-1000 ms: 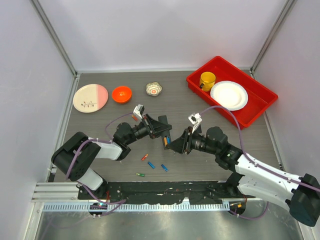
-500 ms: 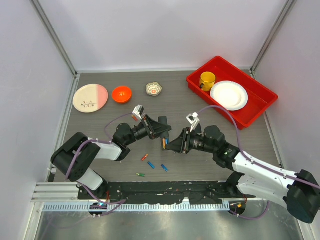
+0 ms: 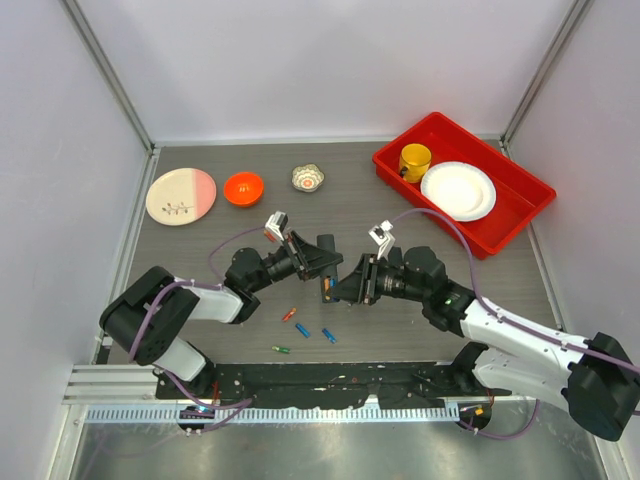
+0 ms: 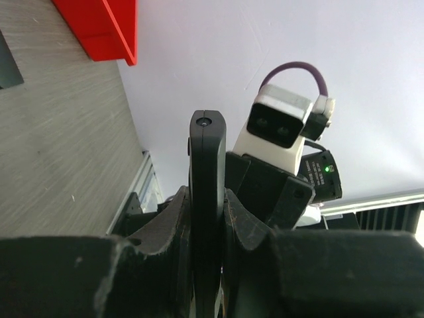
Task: Load the batteries into the remote control
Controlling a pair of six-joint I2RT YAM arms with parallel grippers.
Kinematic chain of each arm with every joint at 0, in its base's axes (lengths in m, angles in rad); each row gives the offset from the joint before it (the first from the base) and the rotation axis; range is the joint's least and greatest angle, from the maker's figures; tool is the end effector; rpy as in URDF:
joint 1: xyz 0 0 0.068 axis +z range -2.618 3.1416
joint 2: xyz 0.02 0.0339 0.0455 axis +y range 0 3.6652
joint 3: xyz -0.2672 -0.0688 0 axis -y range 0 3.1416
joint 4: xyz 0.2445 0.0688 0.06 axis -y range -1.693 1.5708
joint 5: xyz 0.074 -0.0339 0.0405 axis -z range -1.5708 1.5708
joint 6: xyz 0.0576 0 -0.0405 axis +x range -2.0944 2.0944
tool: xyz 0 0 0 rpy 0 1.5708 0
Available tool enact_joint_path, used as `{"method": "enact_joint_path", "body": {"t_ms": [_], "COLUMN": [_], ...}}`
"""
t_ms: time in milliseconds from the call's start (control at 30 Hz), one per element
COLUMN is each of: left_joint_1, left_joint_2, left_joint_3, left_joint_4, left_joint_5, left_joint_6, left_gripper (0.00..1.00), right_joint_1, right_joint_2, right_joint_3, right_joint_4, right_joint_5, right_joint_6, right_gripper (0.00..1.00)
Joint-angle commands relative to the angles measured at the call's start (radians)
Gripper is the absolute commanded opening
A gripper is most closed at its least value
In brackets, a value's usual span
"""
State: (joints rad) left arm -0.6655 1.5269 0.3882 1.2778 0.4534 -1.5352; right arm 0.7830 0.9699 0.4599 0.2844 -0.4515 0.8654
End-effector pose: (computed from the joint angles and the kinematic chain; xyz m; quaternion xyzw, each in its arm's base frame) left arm 0.2123 -0.1987 0.2010 -0.1156 0.6514 -0.7222 0.2018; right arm 0.1483 0.1831 0.2388 -0.1079 0.7675 0.5646 0.2839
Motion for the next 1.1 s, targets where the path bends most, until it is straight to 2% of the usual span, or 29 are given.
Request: {"method": "enact_joint_path", "body": {"t_ms": [0, 100, 233, 433, 500, 533, 567, 667, 700, 733, 833, 900, 933, 1000, 1033, 1067], "left_joint_1": [-0.025, -0.025, -0.025, -0.025, -0.025, -0.025, -0.025, -0.025, -0.025, -0.025, -0.023, -0.016, -0.011, 0.004, 0.009, 0.018], "left_joint_2": [-0.034, -0.033, -0.030, -0.031, -0.031, -0.033, -0.034, -0.034, -0.034, -0.034, -0.034, -0.031, -0.030, -0.025, -0.025, -0.022], "left_joint_3": [0.001, -0.002, -0.002, -0.002, -0.002, -0.005, -0.005, -0.008, -0.009, -0.012, -0.014, -0.014, -0.015, -0.017, -0.018, -0.018], "left_joint_4": [0.269, 0.269, 0.269, 0.269, 0.269, 0.269, 0.269, 0.268, 0.269, 0.269, 0.269, 0.269, 0.269, 0.269, 0.269, 0.269], "left_joint_5": [0.030, 0.027, 0.018, 0.016, 0.013, 0.013, 0.010, 0.008, 0.008, 0.007, 0.007, 0.008, 0.010, 0.014, 0.011, 0.016], "left_joint_6": [-0.014, -0.011, -0.011, -0.005, -0.003, -0.002, 0.000, 0.004, 0.006, 0.007, 0.014, 0.017, 0.017, 0.020, 0.020, 0.020], "left_gripper": [0.00, 0.00, 0.00, 0.00, 0.00, 0.00, 0.00, 0.00, 0.00, 0.00, 0.00, 0.00, 0.00, 0.00, 0.00, 0.00], "right_joint_1": [-0.007, -0.010, -0.010, -0.011, -0.011, -0.011, -0.011, -0.011, -0.011, -0.011, -0.034, -0.062, -0.073, -0.097, -0.100, -0.100], "right_joint_2": [0.003, -0.002, -0.002, 0.026, 0.044, 0.049, 0.056, 0.069, 0.067, 0.058, 0.027, 0.001, -0.022, -0.051, -0.066, -0.083], "right_joint_3": [0.074, 0.085, 0.089, 0.103, 0.111, 0.112, 0.123, 0.128, 0.131, 0.144, 0.184, 0.203, 0.224, 0.246, 0.264, 0.273], "right_joint_4": [0.073, 0.064, 0.044, -0.002, -0.017, -0.022, -0.034, -0.042, -0.047, -0.062, -0.163, -0.242, -0.275, -0.393, -0.434, -0.521], "right_joint_5": [0.002, 0.007, 0.013, 0.013, 0.011, 0.017, 0.019, 0.014, 0.016, 0.025, 0.049, 0.074, 0.085, 0.175, 0.230, 0.401], "right_joint_6": [0.029, 0.034, 0.032, 0.009, 0.006, 0.009, 0.006, 0.004, 0.001, -0.003, -0.048, -0.084, -0.101, -0.152, -0.169, -0.177], "right_gripper": [0.40, 0.43, 0.43, 0.28, 0.20, 0.13, 0.01, 0.01, 0.06, 0.26, 0.53, 0.61, 0.69, 0.70, 0.71, 0.71]}}
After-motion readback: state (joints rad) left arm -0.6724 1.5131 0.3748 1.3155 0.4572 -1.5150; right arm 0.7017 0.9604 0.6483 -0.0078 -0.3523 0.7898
